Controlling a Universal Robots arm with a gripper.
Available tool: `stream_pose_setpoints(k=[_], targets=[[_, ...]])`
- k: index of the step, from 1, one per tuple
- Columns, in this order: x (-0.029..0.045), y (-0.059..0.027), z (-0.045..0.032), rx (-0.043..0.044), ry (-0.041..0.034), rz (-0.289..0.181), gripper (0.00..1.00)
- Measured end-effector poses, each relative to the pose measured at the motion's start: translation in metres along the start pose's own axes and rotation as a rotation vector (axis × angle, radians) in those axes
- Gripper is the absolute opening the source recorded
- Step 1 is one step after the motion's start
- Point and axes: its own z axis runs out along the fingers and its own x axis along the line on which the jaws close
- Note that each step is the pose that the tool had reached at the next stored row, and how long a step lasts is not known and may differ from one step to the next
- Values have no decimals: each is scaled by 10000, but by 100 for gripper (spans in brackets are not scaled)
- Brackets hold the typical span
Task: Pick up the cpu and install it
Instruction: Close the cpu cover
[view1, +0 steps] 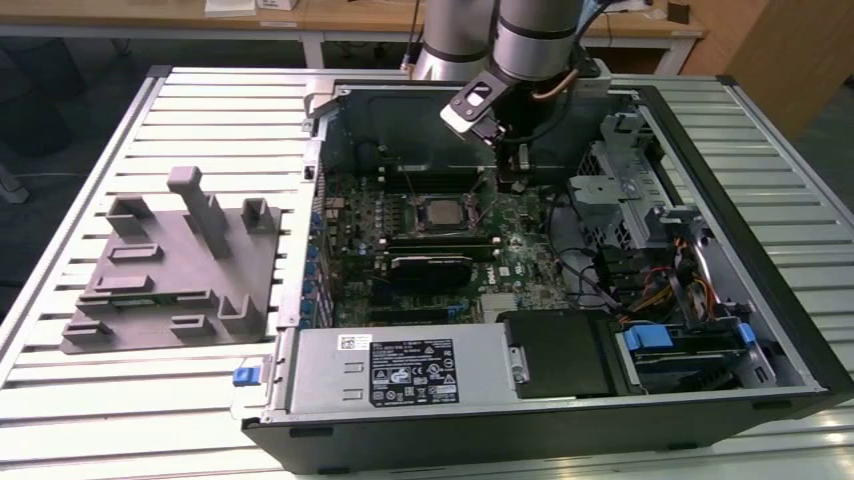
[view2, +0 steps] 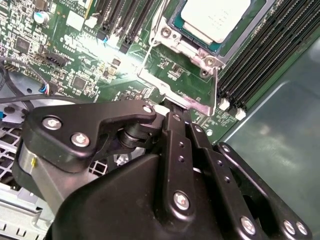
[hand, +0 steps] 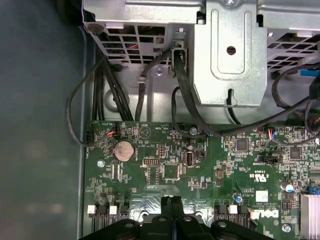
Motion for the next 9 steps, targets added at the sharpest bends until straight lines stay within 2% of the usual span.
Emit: stream_pose_setpoints(k=[9], targets=[[-7, -57, -1, 0, 0, -1, 11]])
